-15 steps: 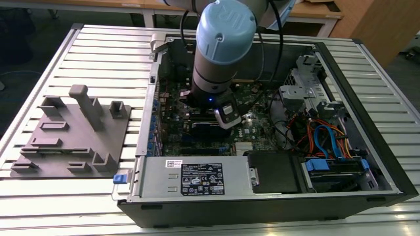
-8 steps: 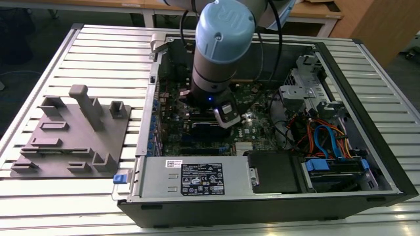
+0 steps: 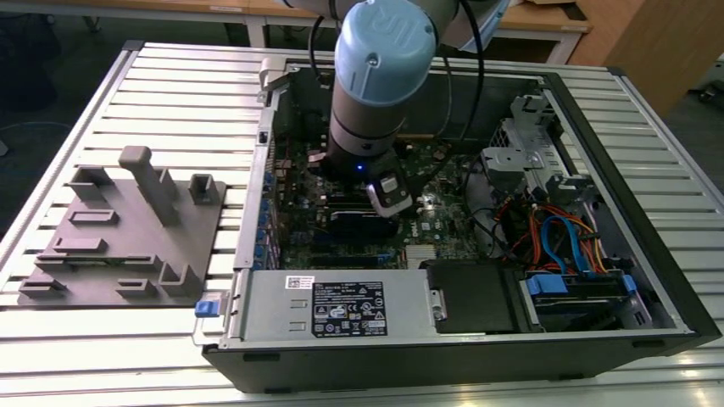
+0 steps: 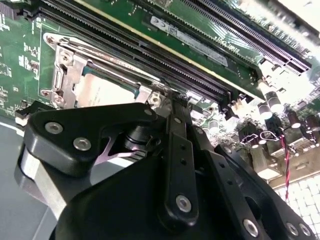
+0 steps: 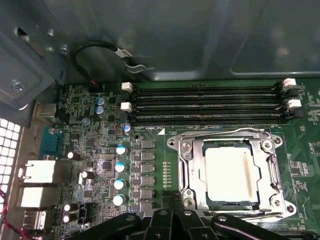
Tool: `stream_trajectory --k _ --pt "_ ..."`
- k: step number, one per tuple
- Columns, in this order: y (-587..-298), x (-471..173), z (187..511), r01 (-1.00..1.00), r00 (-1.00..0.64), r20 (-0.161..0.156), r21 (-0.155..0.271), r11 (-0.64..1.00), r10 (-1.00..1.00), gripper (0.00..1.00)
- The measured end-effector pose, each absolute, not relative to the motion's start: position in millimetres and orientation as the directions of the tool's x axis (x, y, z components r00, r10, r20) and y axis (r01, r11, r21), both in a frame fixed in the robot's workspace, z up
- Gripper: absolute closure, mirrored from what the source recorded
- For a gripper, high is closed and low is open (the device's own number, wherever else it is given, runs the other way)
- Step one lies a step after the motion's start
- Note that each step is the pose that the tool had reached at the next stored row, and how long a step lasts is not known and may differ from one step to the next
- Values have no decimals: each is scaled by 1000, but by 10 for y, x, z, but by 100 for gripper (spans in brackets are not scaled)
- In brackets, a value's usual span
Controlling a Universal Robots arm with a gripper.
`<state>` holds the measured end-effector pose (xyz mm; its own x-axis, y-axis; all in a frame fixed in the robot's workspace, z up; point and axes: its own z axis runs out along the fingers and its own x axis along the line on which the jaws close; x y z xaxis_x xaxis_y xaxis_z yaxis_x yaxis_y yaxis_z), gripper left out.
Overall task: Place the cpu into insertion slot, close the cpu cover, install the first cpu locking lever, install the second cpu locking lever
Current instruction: 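Install the second cpu locking lever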
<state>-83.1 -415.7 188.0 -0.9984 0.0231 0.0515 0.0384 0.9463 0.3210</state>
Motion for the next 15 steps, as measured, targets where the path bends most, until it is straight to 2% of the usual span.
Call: stream_trajectory --k 15 --pt "-4155 -832 1999 39 -998 52 321 946 23 89"
